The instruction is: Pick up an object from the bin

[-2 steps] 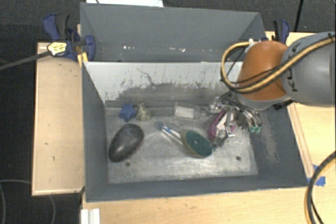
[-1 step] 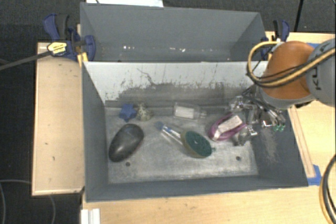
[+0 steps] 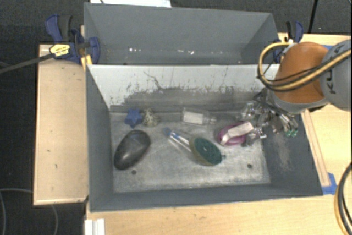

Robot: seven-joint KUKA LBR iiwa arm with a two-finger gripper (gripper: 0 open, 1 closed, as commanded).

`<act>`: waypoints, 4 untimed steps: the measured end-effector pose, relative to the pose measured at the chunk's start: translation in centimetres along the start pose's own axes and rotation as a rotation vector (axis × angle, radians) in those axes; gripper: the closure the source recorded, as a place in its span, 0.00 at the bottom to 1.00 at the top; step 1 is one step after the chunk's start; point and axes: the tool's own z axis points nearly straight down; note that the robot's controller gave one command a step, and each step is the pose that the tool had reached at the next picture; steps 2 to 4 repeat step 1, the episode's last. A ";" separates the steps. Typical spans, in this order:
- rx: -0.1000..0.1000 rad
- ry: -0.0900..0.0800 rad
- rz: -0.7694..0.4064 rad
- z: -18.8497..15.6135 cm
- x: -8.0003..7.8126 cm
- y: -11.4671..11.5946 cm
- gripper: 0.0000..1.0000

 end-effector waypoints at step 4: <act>-0.001 0.005 -0.305 -18.0 0.2 -1.1 1.00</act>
Offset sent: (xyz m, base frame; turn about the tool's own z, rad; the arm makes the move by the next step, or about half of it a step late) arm -0.0051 -0.0105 0.1761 -0.3066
